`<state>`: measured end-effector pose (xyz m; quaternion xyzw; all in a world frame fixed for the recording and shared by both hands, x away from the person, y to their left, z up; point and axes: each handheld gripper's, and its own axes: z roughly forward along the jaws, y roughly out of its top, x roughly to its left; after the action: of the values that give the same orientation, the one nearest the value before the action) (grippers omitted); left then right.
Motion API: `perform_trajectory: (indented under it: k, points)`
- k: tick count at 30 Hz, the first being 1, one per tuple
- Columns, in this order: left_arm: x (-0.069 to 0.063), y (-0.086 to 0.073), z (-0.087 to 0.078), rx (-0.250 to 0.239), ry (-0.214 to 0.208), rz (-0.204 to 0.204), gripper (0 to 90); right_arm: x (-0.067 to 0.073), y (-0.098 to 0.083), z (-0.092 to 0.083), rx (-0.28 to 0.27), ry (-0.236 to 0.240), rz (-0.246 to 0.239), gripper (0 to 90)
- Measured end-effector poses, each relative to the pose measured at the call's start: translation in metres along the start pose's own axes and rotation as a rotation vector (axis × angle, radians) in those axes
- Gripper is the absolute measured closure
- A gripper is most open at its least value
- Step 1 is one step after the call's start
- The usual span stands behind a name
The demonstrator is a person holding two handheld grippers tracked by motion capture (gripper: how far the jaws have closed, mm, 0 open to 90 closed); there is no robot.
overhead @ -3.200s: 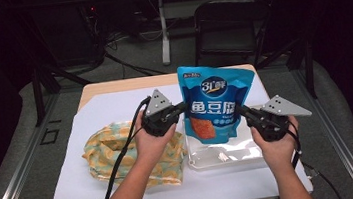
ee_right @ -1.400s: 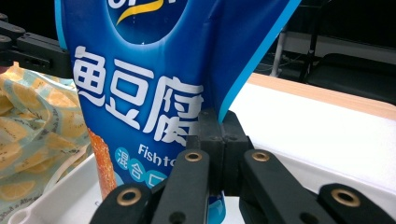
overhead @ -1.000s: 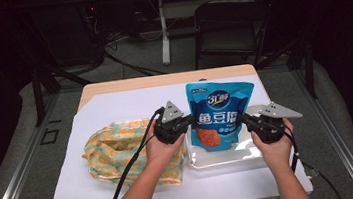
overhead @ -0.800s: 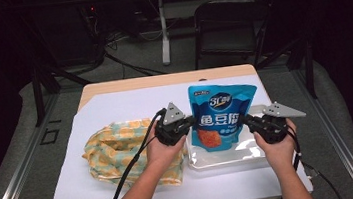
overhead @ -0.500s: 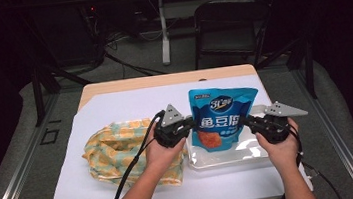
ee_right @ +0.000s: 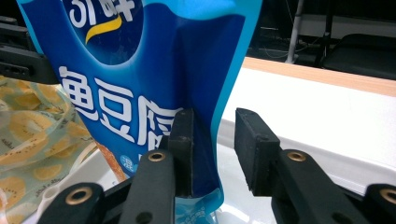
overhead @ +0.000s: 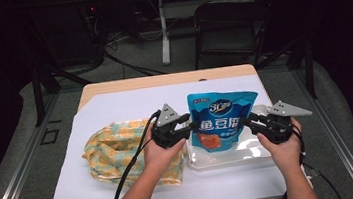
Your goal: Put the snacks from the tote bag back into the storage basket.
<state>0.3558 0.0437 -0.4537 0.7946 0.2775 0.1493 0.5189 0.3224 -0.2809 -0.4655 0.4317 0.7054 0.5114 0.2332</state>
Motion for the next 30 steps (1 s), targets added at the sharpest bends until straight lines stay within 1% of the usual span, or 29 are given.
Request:
perform_trajectory:
  k: [5, 6, 14, 16, 21, 26, 27, 29, 30]
  points:
    - [-0.001, 0.002, -0.006, -0.021, 0.000, -0.003, 57.8, 0.002, 0.001, -0.002, -0.005, -0.008, -0.012, 66.1]
    - [0.000, 0.002, -0.007, -0.023, 0.001, -0.003, 57.0, 0.003, 0.001, -0.003, -0.005, -0.016, -0.020, 65.2]
    - [-0.002, 0.003, -0.010, -0.028, -0.014, -0.003, 56.0, 0.007, 0.000, -0.009, -0.022, -0.024, -0.020, 62.4]
    - [-0.002, 0.004, -0.012, -0.031, -0.018, -0.002, 55.7, 0.008, 0.001, -0.011, -0.026, -0.019, -0.021, 61.9]
    - [-0.002, 0.006, -0.019, -0.050, -0.024, -0.012, 54.3, 0.011, 0.003, -0.016, -0.035, -0.016, -0.018, 60.7]
    - [-0.001, 0.008, -0.026, -0.062, -0.019, -0.017, 54.1, 0.014, 0.006, -0.022, -0.046, -0.005, 0.000, 62.0]
    - [-0.001, 0.008, -0.028, -0.070, -0.018, -0.018, 54.1, 0.015, 0.006, -0.023, -0.043, -0.007, -0.003, 62.3]
    - [0.000, 0.009, -0.030, -0.073, -0.021, -0.015, 54.1, 0.016, 0.007, -0.026, -0.038, -0.015, -0.012, 62.5]
    - [-0.001, 0.009, -0.031, -0.078, -0.019, -0.016, 54.1, 0.017, 0.008, -0.026, -0.039, -0.016, -0.009, 62.5]
